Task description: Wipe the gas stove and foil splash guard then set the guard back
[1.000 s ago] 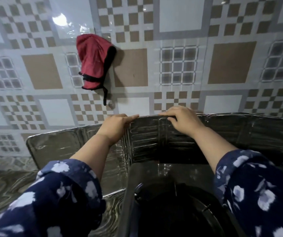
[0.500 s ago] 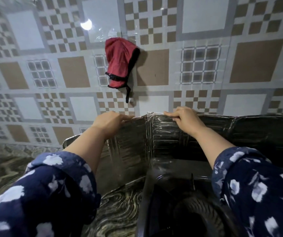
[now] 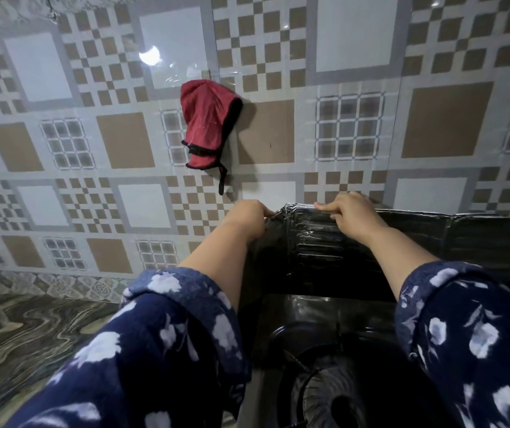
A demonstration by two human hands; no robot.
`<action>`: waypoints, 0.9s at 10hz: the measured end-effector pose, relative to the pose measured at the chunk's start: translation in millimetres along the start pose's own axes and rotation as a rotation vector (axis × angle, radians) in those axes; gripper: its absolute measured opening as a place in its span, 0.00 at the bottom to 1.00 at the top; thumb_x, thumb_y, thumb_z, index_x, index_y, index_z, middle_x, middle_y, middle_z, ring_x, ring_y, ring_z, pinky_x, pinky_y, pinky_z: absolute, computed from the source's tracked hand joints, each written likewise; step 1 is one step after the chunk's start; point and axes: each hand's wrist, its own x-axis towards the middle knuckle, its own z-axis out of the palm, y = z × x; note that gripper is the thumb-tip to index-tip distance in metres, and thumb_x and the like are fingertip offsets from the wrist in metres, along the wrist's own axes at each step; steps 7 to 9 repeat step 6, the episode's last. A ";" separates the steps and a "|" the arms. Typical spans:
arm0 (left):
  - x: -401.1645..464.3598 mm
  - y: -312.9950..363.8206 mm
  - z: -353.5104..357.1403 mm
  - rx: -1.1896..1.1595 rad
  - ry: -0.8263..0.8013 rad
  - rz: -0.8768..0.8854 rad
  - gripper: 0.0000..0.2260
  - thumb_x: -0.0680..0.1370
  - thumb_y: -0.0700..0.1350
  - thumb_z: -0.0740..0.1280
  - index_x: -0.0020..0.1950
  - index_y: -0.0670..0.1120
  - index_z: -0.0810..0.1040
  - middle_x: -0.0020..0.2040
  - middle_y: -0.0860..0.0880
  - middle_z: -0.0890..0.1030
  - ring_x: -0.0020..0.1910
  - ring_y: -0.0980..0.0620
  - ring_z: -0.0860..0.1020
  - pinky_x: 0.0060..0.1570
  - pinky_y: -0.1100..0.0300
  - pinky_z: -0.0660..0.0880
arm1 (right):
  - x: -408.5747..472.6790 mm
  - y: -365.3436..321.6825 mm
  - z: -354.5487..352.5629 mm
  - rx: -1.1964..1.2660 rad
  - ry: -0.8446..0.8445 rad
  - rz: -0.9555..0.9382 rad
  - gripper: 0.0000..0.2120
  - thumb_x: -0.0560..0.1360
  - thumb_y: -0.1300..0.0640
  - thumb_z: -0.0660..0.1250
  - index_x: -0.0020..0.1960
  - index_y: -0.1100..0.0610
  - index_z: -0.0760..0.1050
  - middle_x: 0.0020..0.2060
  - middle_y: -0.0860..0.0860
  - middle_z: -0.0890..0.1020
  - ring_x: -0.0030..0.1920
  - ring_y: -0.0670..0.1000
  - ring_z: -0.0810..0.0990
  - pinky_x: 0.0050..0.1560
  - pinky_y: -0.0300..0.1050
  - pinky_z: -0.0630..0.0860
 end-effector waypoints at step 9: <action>-31.4 7.2 5.7 0.091 0.041 0.024 0.26 0.78 0.48 0.63 0.75 0.53 0.59 0.73 0.45 0.68 0.70 0.43 0.68 0.66 0.46 0.69 | -42.5 -29.1 5.8 -0.145 0.075 -0.034 0.26 0.75 0.60 0.65 0.70 0.42 0.67 0.64 0.49 0.69 0.64 0.54 0.64 0.68 0.52 0.59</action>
